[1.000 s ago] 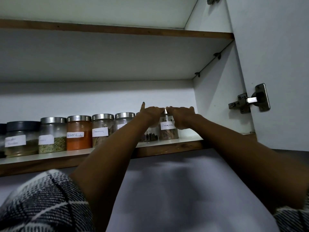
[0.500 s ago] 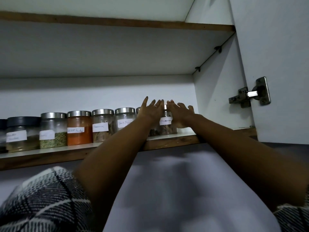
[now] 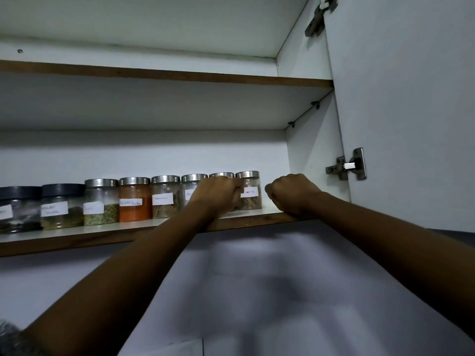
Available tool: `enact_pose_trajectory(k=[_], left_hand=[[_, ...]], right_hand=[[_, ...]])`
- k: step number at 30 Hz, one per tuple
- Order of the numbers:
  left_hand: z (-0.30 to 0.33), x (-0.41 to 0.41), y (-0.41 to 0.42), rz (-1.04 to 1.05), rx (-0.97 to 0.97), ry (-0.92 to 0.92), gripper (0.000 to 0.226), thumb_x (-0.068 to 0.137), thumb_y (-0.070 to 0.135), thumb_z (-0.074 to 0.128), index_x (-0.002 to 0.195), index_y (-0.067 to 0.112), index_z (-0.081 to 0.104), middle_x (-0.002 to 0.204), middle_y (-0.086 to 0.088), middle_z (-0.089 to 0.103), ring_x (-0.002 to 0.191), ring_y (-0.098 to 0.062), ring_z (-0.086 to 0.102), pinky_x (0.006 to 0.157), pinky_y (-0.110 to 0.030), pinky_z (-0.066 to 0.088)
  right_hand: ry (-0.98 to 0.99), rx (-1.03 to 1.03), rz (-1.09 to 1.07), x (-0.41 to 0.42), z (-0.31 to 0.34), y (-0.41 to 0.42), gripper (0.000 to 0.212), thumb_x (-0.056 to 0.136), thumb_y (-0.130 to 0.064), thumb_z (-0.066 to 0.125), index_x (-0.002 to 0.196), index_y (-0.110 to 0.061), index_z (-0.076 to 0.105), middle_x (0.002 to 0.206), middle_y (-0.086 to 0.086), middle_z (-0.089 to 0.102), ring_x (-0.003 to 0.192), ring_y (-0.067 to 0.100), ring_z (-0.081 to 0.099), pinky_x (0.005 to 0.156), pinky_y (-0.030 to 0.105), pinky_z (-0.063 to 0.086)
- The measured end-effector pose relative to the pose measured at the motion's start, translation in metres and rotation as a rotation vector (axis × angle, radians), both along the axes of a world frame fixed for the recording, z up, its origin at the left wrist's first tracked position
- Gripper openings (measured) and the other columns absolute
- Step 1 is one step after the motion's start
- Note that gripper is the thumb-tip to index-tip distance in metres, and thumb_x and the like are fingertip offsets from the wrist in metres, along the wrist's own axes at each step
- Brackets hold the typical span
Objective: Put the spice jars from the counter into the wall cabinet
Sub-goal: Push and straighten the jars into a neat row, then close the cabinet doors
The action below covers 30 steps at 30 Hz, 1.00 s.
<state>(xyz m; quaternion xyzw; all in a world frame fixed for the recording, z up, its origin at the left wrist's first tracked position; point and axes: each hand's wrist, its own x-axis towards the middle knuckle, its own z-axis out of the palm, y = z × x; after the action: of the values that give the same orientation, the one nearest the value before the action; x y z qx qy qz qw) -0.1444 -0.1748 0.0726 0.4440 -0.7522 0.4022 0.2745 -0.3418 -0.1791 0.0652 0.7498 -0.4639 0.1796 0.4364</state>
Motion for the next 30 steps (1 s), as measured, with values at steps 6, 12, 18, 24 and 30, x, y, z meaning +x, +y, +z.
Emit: enact_pose_trajectory(k=[6, 12, 18, 24, 30], left_hand=[[-0.001, 0.018, 0.045, -0.039, -0.09, -0.174, 0.026, 0.095, 0.029, 0.038, 0.107, 0.025, 0.061, 0.1, -0.006, 0.07, 0.09, -0.031, 0.064, 0.065, -0.032, 0.036], [-0.006, 0.032, 0.095, -0.177, -0.172, -0.206, 0.023, 0.092, 0.031, 0.041, 0.1, 0.027, 0.061, 0.089, -0.004, 0.071, 0.082, -0.03, 0.066, 0.058, -0.029, 0.034], [-0.02, 0.021, 0.131, -0.35, -0.207, -0.236, 0.025, 0.091, 0.028, 0.041, 0.1, 0.024, 0.063, 0.083, -0.005, 0.072, 0.078, -0.031, 0.066, 0.058, -0.03, 0.035], [-0.037, -0.04, 0.183, -0.617, -0.274, -0.119, 0.01, 0.07, 0.014, 0.068, 0.064, 0.007, 0.064, 0.048, -0.014, 0.061, 0.038, -0.034, 0.056, 0.037, -0.026, 0.032], [-0.053, -0.124, 0.227, -0.85, -0.226, -0.023, 0.014, 0.082, 0.019, 0.059, 0.088, 0.013, 0.069, 0.071, -0.009, 0.07, 0.061, -0.032, 0.065, 0.051, -0.033, 0.048]], right_hand=[[0.349, -0.023, -0.069, 0.001, -0.002, 0.063, 0.015, 0.087, -0.017, 0.045, 0.096, -0.011, 0.055, 0.096, 0.011, 0.065, 0.085, 0.034, 0.062, 0.059, 0.031, 0.03], [0.479, -0.031, -0.027, 0.009, -0.008, 0.13, 0.023, 0.095, -0.024, 0.036, 0.108, -0.011, 0.05, 0.095, 0.012, 0.065, 0.082, 0.036, 0.063, 0.059, 0.032, 0.034], [0.526, -0.055, -0.084, 0.016, -0.009, 0.208, 0.029, 0.097, -0.028, 0.031, 0.101, -0.007, 0.051, 0.084, 0.014, 0.064, 0.069, 0.037, 0.061, 0.056, 0.036, 0.037], [0.544, -0.076, -0.22, 0.004, 0.0, 0.287, 0.04, 0.093, -0.028, 0.021, 0.114, -0.013, 0.052, 0.098, 0.01, 0.065, 0.083, 0.035, 0.062, 0.067, 0.04, 0.049], [0.523, -0.297, -0.25, -0.037, 0.014, 0.362, 0.002, 0.071, -0.006, 0.056, 0.069, -0.007, 0.056, 0.06, 0.008, 0.056, 0.052, 0.027, 0.05, 0.051, 0.027, 0.028]])
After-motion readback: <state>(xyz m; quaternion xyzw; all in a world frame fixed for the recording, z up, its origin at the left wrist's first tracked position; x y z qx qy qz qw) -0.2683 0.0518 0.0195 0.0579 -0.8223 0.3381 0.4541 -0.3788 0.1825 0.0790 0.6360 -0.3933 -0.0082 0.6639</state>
